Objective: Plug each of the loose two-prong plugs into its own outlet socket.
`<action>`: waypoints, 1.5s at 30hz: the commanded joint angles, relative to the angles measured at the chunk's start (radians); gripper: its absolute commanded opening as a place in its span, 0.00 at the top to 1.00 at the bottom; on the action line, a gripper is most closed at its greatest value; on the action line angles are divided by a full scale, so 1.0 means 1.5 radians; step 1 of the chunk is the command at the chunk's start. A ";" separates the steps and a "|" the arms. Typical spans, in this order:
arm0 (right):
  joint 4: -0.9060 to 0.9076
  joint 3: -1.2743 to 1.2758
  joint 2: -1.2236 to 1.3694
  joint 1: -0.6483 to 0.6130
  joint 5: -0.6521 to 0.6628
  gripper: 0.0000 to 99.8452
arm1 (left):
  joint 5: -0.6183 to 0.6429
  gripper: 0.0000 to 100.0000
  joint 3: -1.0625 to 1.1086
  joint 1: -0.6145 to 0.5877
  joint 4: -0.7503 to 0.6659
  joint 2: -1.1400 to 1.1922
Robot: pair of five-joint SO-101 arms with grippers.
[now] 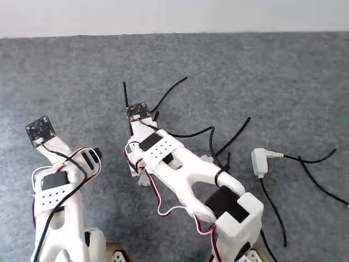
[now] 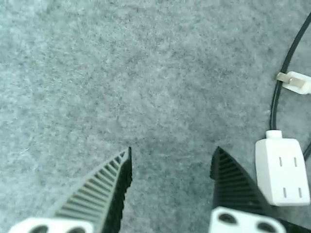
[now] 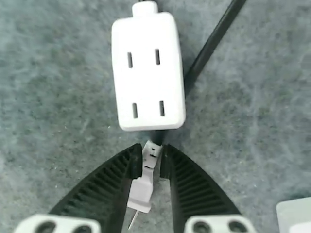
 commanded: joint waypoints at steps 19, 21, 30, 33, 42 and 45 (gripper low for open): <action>-0.006 -0.094 0.055 0.010 0.008 0.95 | -0.030 0.75 -0.006 0.001 -0.012 -0.016; 0.002 -0.093 0.055 0.013 0.008 1.00 | -0.030 0.75 -0.006 0.001 -0.012 -0.016; 0.087 -0.105 0.042 0.024 0.037 0.99 | -0.030 0.75 -0.006 0.001 -0.014 -0.016; 0.148 -0.116 -0.001 -0.007 0.113 0.99 | -0.030 0.75 -0.006 0.001 -0.015 -0.016; 0.241 -0.016 -0.272 0.072 0.234 0.99 | -0.030 0.75 -0.006 0.002 -0.016 -0.016; 0.245 0.028 -0.368 0.189 0.264 0.99 | -0.030 0.75 -0.006 0.003 -0.016 -0.016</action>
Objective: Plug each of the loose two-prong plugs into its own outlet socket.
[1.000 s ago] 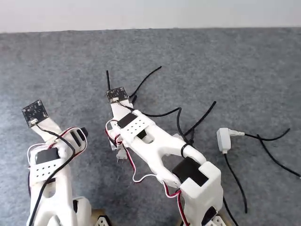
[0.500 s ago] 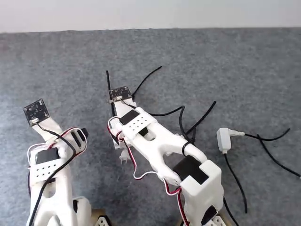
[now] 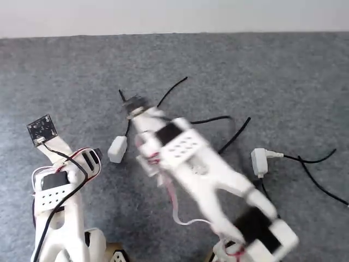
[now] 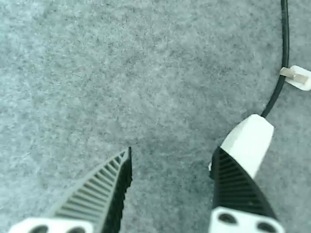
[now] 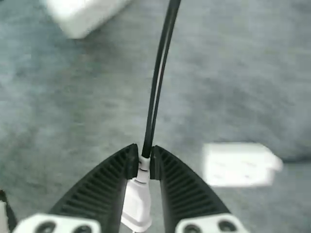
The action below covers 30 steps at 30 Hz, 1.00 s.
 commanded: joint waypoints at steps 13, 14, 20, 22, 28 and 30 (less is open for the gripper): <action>-0.115 0.355 -0.327 0.527 0.092 0.99 | -0.161 0.75 0.043 0.244 -0.010 -0.016; -0.131 0.376 -0.340 0.550 0.091 0.99 | -0.184 0.75 0.038 0.272 -0.006 -0.016; -0.203 0.481 -0.427 0.652 0.092 0.99 | -0.255 0.75 -0.042 0.401 -0.003 -0.015; -0.222 0.506 -0.450 0.672 0.093 0.99 | -0.231 0.75 -0.064 0.442 -0.003 -0.015; -0.237 0.527 -0.474 0.696 0.107 0.99 | -0.235 0.75 -0.108 0.575 -0.002 -0.015; -0.238 0.527 -0.474 0.697 0.107 0.99 | -0.283 0.75 -0.120 0.612 -0.003 -0.014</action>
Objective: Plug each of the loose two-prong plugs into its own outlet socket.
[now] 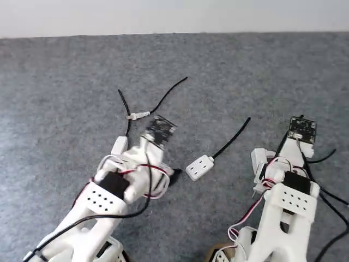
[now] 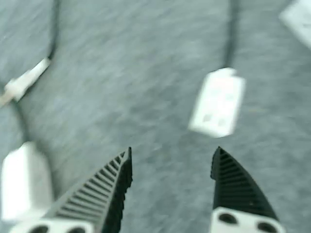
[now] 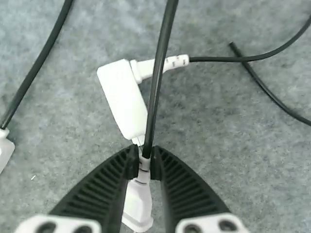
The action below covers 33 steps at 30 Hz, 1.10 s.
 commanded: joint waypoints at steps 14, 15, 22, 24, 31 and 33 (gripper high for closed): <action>-0.015 -0.009 -0.021 0.028 0.008 0.99 | -0.093 0.75 -0.409 0.081 0.097 0.470; -0.015 -0.009 -0.021 0.029 0.009 0.99 | -0.097 0.75 -0.425 0.082 0.097 0.495; -0.015 -0.009 -0.023 0.028 0.012 0.99 | -0.115 0.75 -0.480 0.105 0.097 0.614; -0.015 -0.009 -0.023 0.027 0.012 0.99 | -0.090 0.75 -0.496 0.104 0.100 0.634; -0.015 -0.009 -0.021 0.026 0.011 0.99 | 0.019 0.76 -0.526 0.103 0.100 0.670; -0.015 -0.009 -0.021 0.026 0.010 0.99 | 0.040 0.81 -0.526 0.106 0.100 0.668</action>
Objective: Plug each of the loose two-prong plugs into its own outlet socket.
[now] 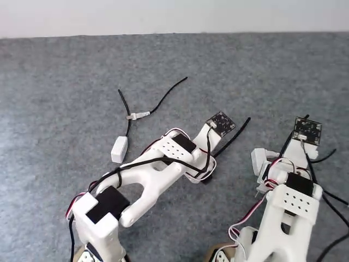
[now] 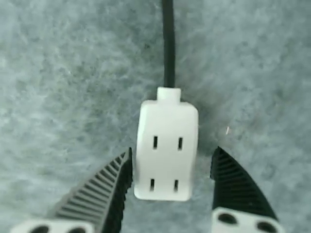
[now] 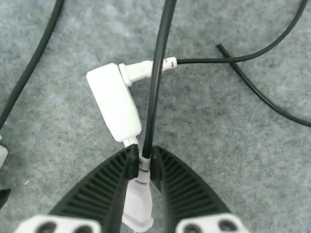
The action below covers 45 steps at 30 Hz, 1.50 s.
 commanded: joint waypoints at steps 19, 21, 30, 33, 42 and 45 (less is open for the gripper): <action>-0.012 -0.009 -0.015 0.004 0.006 0.99 | 0.476 0.99 -0.041 -0.116 0.070 -0.004; -0.012 -0.009 -0.015 0.003 0.006 0.99 | 0.482 0.99 -0.039 -0.144 0.071 -0.003; -0.018 0.001 -0.019 -0.018 0.007 0.99 | 0.481 0.99 -0.033 -0.136 0.069 0.003; -0.021 0.001 -0.016 -0.018 0.008 0.99 | 0.481 0.99 -0.032 -0.128 0.071 0.006; -0.021 0.001 -0.017 -0.018 0.008 0.99 | 0.429 0.98 -0.030 -0.088 0.090 0.013; -0.021 0.001 -0.017 -0.018 0.008 0.99 | 0.454 0.98 -0.020 -0.101 0.057 0.014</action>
